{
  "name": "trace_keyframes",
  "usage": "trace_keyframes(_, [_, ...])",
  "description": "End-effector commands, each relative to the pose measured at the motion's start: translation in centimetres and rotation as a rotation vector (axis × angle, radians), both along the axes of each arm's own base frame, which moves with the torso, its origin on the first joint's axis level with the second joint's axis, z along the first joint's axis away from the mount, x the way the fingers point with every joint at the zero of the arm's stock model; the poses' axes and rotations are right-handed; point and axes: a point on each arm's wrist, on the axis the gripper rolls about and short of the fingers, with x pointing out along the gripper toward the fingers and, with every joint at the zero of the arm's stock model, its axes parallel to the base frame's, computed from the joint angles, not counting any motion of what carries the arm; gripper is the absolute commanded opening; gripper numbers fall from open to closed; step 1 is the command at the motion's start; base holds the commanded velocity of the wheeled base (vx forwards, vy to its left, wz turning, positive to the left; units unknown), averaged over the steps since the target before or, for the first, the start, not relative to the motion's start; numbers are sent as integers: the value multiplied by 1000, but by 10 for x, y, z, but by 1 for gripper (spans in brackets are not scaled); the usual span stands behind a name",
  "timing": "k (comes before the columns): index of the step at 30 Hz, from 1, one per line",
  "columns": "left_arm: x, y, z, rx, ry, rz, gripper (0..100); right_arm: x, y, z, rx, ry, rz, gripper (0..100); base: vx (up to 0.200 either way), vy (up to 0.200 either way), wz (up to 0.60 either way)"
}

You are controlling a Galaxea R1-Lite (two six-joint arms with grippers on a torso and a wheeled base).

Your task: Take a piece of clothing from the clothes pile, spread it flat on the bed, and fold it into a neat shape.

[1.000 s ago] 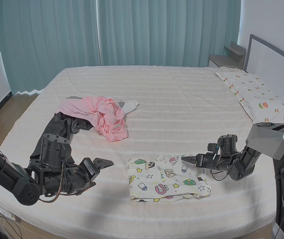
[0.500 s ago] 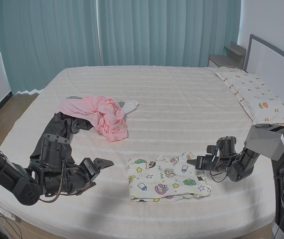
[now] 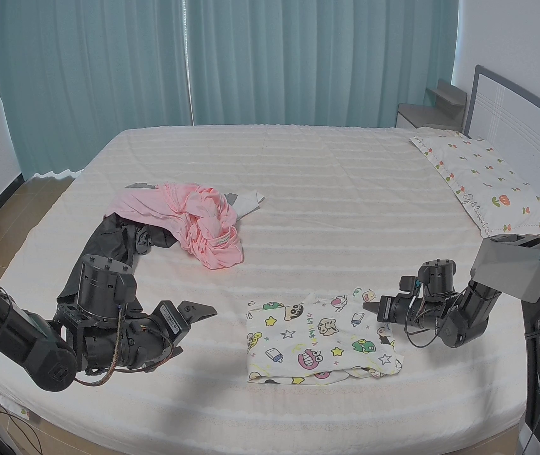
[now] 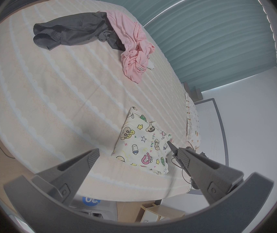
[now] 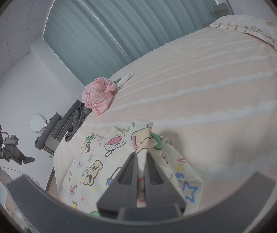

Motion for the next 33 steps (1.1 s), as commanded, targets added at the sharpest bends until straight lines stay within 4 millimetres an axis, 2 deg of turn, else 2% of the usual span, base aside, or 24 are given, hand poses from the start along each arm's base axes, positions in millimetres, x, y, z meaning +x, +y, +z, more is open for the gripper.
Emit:
trace_keyframes(1, [0, 0, 0, 0, 0, 1, 100, -2, -11, 11, 5, -10, -26, 0, 0, 0, 0])
trace_keyframes(12, [0, 0, -1, 1, 3, -1, 100, -2, -15, 5, -3, 52, -38, 0, 0, 0, 0])
trace_keyframes(13, [0, 0, -1, 1, 3, -1, 100, -1, -15, 5, -4, 56, -38, 100, 0, 0, 0])
trace_keyframes(19, [0, 0, -1, 2, 4, -1, 100, -5, -16, 7, -5, 61, -41, 100, 0, 0, 0])
trace_keyframes(23, [0, 0, -1, 1, 3, -1, 100, -18, -19, 13, -6, 80, -38, 100, 0, 0, 0])
trace_keyframes(25, [0, 0, -1, 2, 4, -1, 100, -30, -19, 18, -6, 98, -16, 100, 0, 0, 0])
trace_keyframes(33, [0, 0, -3, 4, 9, -1, 100, -44, -15, 21, -5, 125, 14, 100, 0, 0, 0])
